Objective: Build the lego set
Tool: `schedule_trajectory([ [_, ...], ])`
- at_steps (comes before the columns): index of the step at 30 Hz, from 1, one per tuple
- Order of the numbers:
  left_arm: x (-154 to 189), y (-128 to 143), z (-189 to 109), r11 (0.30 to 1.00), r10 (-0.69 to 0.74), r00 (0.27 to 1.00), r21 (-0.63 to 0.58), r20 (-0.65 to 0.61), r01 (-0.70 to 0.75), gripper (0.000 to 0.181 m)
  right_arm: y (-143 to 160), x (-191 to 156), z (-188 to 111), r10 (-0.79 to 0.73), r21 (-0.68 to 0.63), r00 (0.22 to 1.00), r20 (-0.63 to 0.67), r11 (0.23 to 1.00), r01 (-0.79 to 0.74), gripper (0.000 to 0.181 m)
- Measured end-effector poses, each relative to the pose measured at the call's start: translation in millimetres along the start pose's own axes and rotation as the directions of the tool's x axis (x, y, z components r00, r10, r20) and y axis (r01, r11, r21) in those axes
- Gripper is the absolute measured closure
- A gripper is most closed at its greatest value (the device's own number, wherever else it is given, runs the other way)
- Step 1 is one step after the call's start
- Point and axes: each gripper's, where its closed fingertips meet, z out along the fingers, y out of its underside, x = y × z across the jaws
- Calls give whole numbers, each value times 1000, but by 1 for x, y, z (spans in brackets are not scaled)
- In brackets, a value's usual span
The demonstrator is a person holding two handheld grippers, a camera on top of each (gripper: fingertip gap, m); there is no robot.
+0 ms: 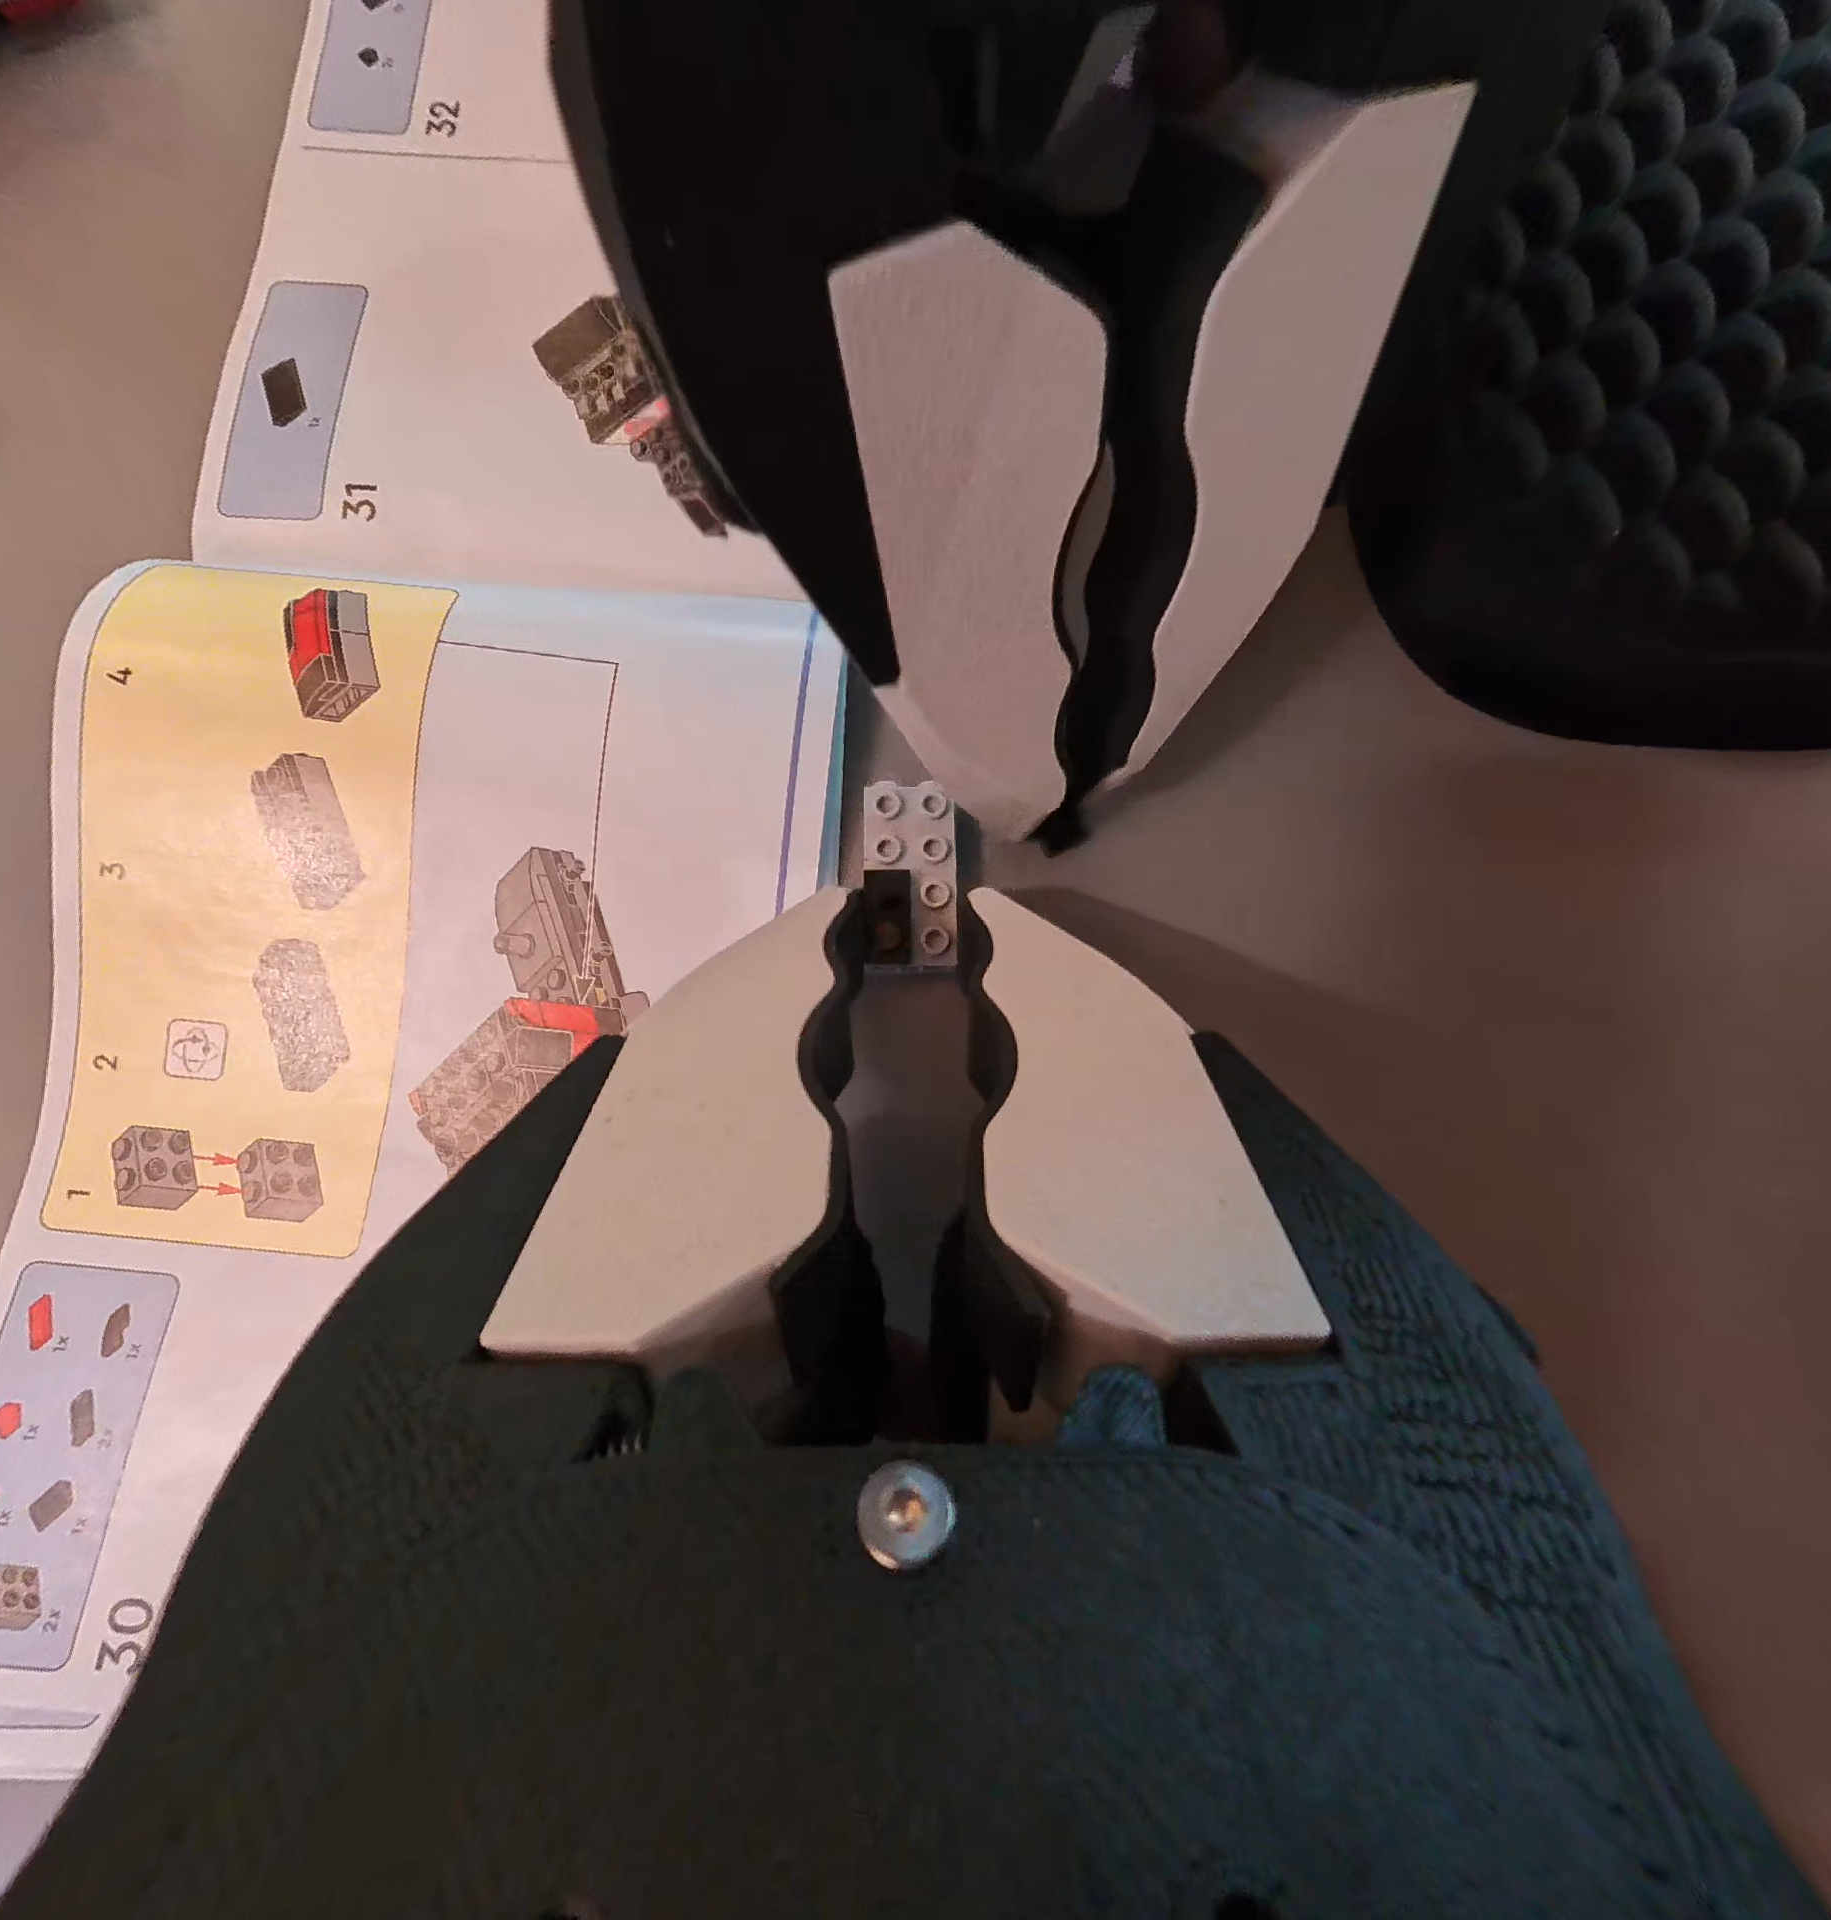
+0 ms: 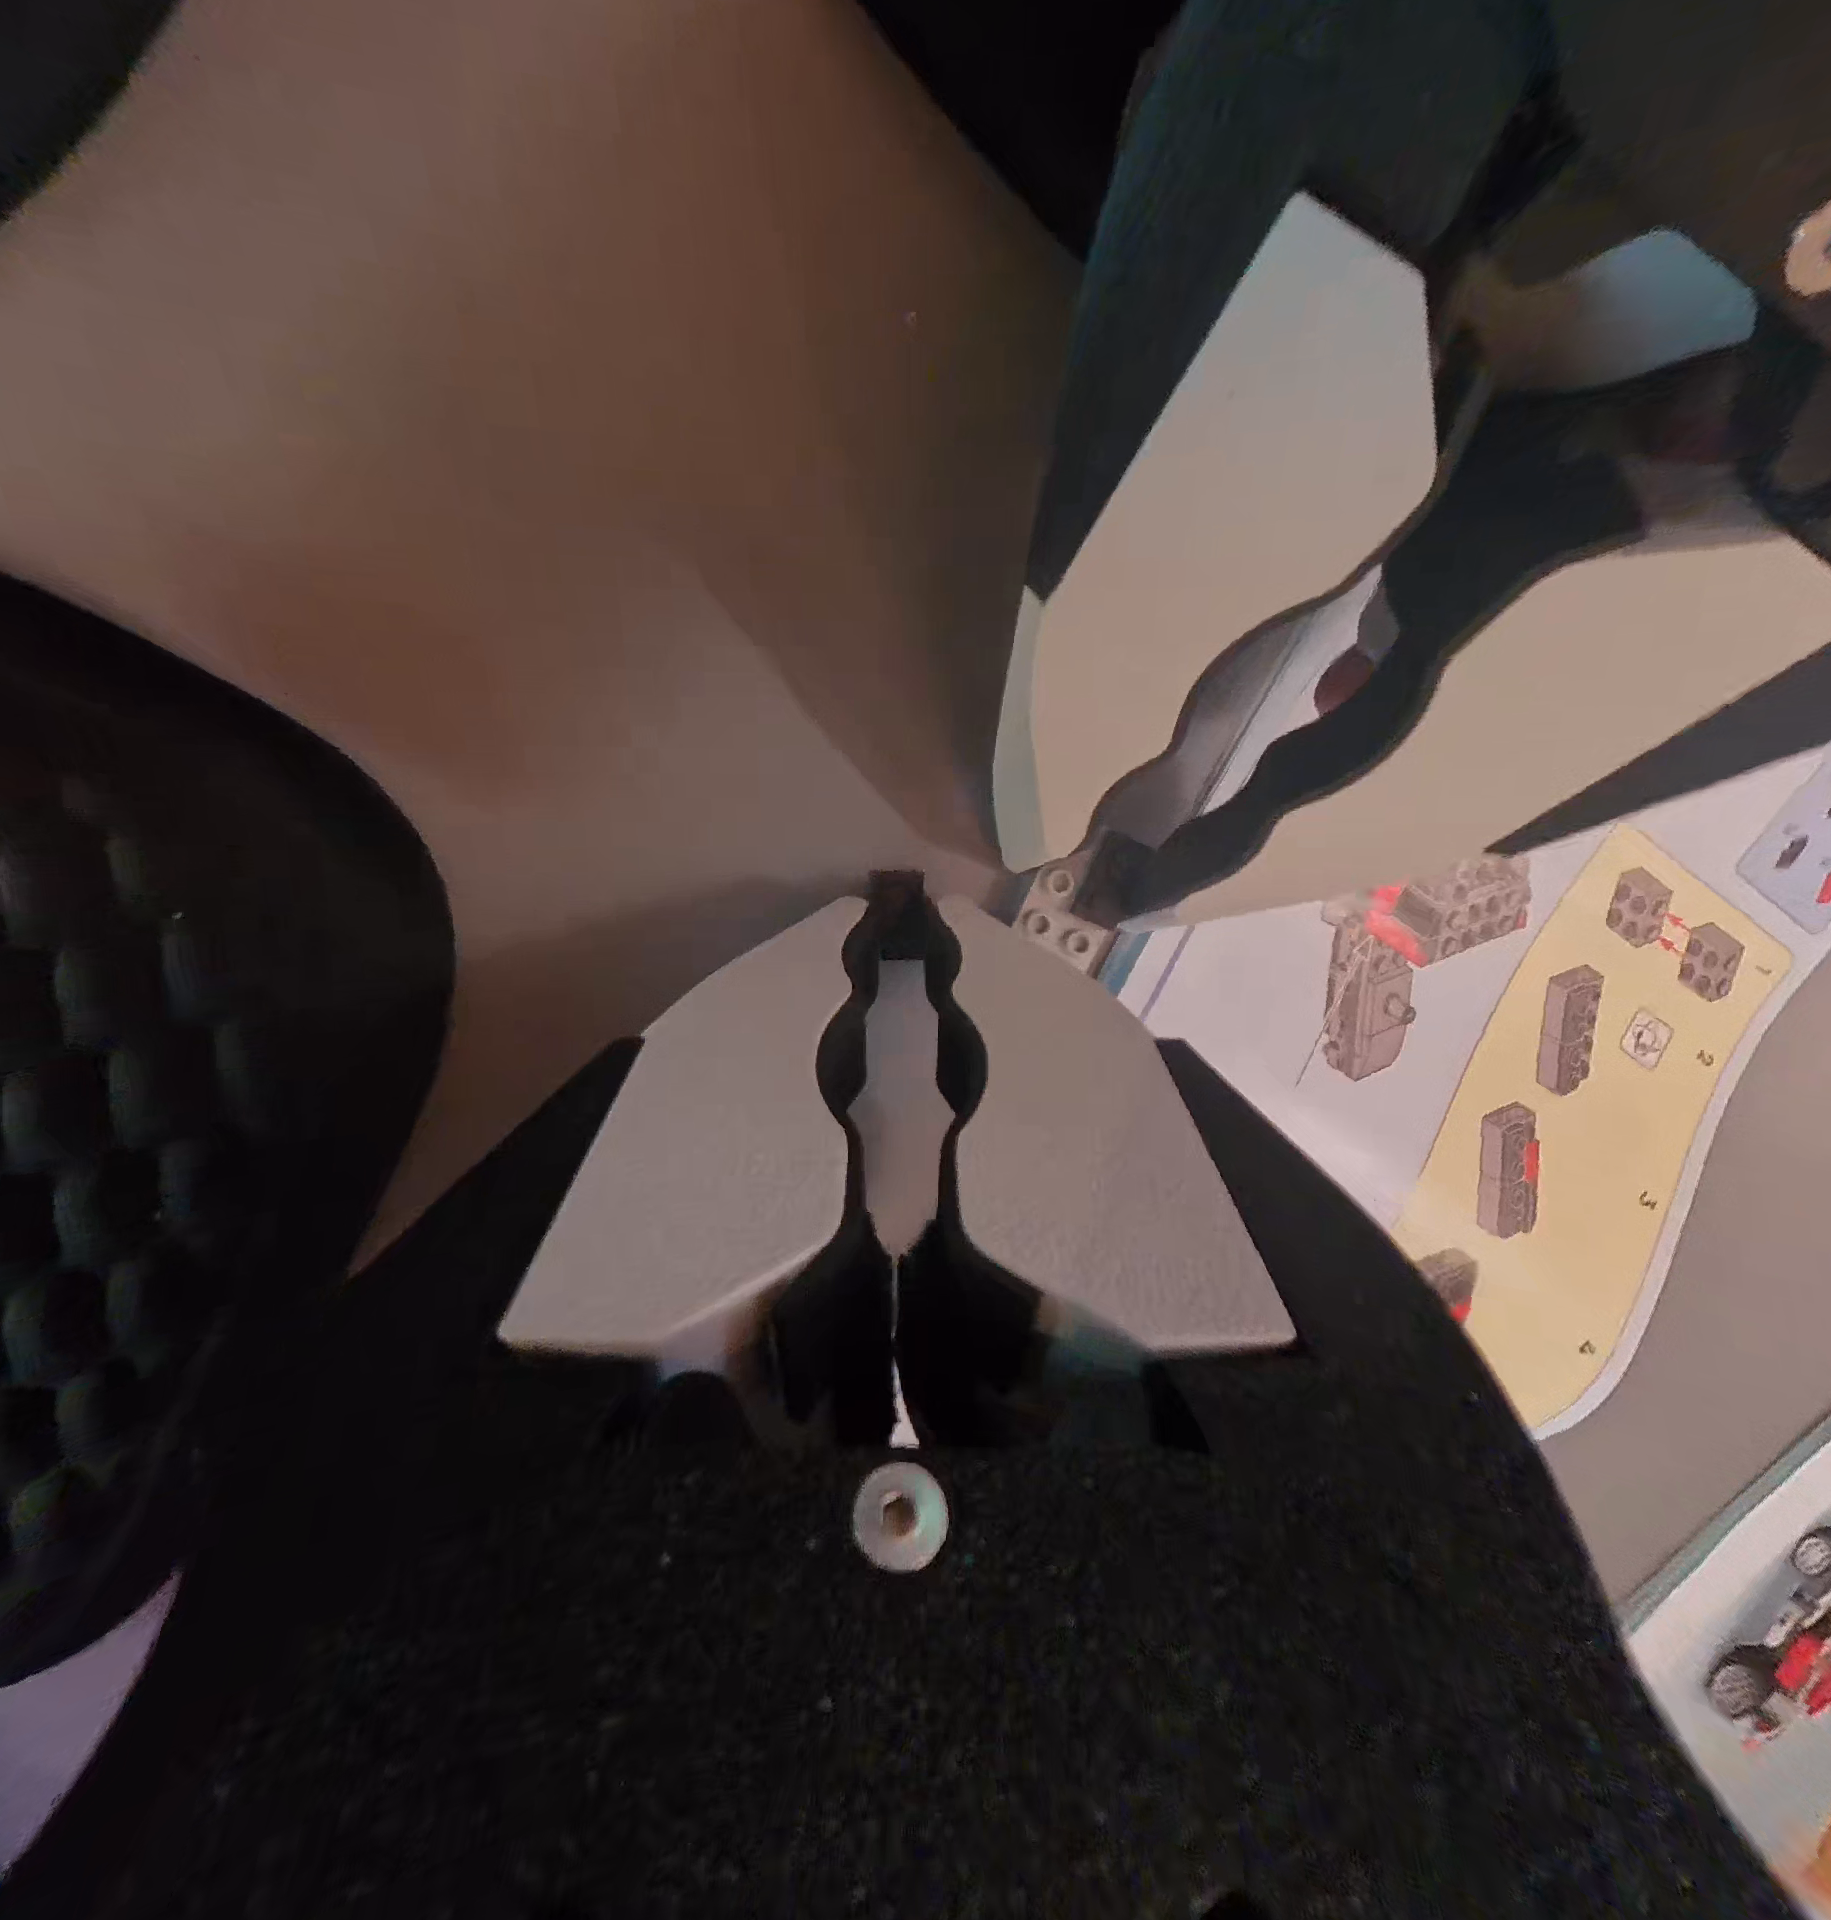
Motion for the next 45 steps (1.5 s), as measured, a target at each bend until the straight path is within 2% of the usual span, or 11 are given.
schedule_trajectory([
  [1, 0, 0, 0, 1000, -1, 1000, 0, -1, 1, 164, 1, 0, -1, 36, 0, 999, -12, 999, -36, 173],
  [6, 2, 0, 0, 1000, 5, 1000, 1, -17, -5, 164, 4, 15, -21, 307, 119, 941, -142, 949, -292, 173],
  [8, 3, 0, 0, 1000, 9, 1000, 1, -20, -9, 164, 2, 18, -23, 351, 137, 920, -175, 934, -331, 173],
  [18, 3, 0, 0, 1000, 10, 1000, 1, -19, -10, 164, 3, 19, -10, 374, 48, 906, -199, 927, -372, 174],
  [31, 3, 0, 0, 1000, 11, 1000, 6, -21, -11, 164, 3, 21, -8, 371, 13, 912, -177, 927, -375, 174],
  [42, 4, 0, 0, 1000, -8, 999, 4, -37, 8, 164, 3, 22, -6, 385, 21, 887, -256, 919, -393, 173],
  [45, 4, 0, 0, 1000, -3, 999, 3, -38, 3, 164, 1, 21, -7, 409, 95, 882, -233, 912, -398, 171],
])
